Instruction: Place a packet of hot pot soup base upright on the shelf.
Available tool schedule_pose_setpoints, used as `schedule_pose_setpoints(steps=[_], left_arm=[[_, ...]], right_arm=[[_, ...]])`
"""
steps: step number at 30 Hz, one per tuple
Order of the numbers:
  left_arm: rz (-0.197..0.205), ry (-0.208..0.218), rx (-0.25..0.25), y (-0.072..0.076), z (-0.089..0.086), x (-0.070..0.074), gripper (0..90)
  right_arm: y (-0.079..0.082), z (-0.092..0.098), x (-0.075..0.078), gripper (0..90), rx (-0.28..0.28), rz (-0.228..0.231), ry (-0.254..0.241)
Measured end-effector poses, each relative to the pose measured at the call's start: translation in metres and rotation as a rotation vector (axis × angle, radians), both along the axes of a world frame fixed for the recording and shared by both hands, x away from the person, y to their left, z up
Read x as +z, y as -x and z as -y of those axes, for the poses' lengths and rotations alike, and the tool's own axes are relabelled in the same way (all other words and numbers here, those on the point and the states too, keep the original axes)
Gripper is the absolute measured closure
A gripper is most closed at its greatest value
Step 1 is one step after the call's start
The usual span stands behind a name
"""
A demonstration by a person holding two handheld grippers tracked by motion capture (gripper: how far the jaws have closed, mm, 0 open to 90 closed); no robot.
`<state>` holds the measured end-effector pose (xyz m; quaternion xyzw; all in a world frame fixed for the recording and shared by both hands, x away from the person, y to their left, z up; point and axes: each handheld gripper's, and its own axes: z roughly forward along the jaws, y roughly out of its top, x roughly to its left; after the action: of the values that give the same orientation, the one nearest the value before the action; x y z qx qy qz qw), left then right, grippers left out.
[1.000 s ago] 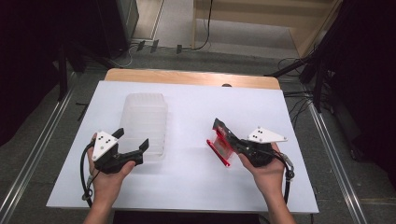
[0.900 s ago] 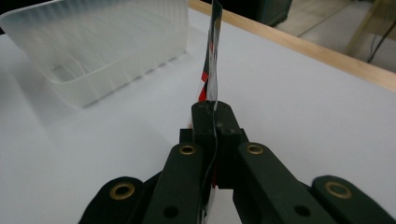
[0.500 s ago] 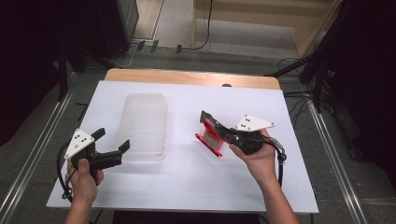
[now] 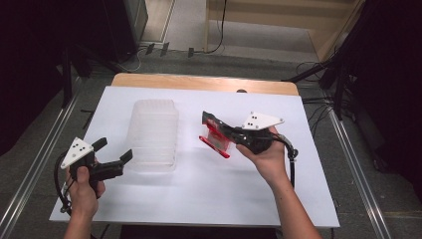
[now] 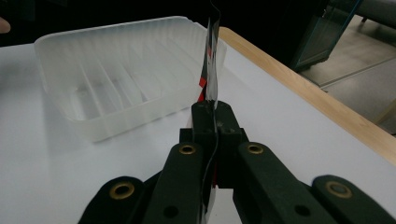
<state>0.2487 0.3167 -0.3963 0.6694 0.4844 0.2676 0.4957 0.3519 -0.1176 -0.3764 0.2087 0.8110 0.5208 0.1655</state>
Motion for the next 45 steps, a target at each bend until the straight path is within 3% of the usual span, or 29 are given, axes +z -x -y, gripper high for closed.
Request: schedule_pose_setpoints(steps=[23, 45], left_arm=[[-0.009, 0.01, 0.009, -0.001, -0.008, -0.001, 2.9], [-0.012, 0.018, 0.008, -0.001, -0.01, -0.001, 2.9]], right_arm=[[-0.013, -0.041, 0.016, 90.0, 0.08, 0.04, 0.011], [-0.019, -0.074, 0.031, 90.0, 0.176, 0.056, -0.026]])
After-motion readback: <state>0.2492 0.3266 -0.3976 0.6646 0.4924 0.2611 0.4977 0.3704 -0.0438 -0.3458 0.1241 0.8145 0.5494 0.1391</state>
